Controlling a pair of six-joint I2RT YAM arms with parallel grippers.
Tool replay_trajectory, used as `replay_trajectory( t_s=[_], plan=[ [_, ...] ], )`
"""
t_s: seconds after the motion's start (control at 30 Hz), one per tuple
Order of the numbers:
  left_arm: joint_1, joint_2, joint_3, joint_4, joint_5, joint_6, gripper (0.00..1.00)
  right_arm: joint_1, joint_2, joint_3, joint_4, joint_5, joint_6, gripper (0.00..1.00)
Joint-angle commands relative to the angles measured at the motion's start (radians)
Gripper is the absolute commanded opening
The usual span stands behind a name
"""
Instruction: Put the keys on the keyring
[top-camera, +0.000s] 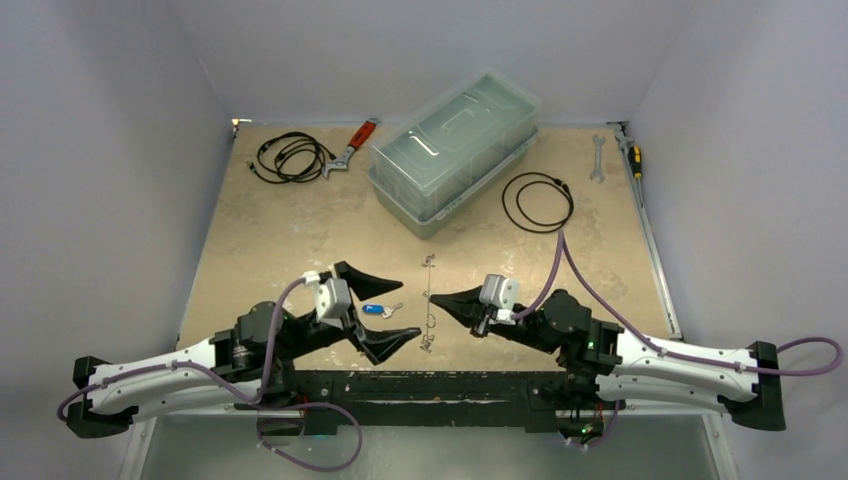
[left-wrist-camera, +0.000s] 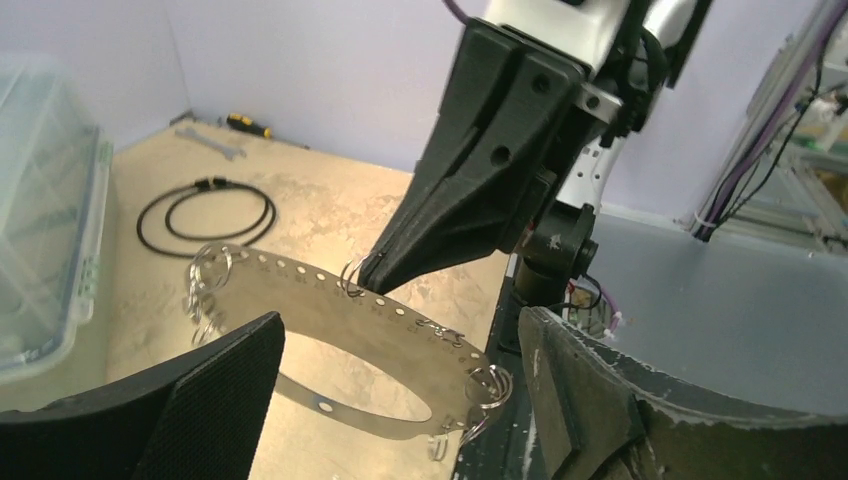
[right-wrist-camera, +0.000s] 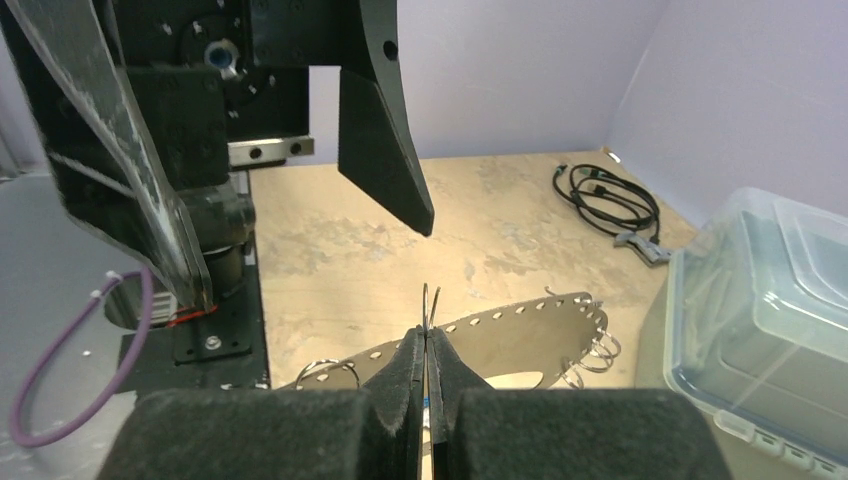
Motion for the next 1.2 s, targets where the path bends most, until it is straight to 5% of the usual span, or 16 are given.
replay_trajectory(
  t_s=[0.0, 0.43, 0.63, 0.87, 1.17],
  plan=[
    [-0.003, 0.02, 0.107, -0.166, -0.238, -0.171, 0.95, 0.001, -0.005, -0.024, 0.103, 0.074, -0.064, 0.0],
    [-0.003, 0.205, 0.334, -0.819, -0.801, -0.612, 0.99, 0.052, 0.069, -0.11, 0.24, 0.17, -0.259, 0.0],
    [-0.002, 0.304, 0.382, -1.008, -0.855, -0.727, 0.99, 0.155, 0.141, -0.173, 0.362, 0.3, -0.418, 0.0],
    [0.0, 0.337, 0.35, -1.032, -0.815, -0.806, 0.99, 0.301, 0.279, -0.213, 0.534, 0.523, -0.589, 0.0],
    [0.032, 0.392, 0.28, -0.94, -0.72, -0.8, 0.96, 0.373, 0.337, -0.244, 0.678, 0.615, -0.695, 0.0]
  ],
)
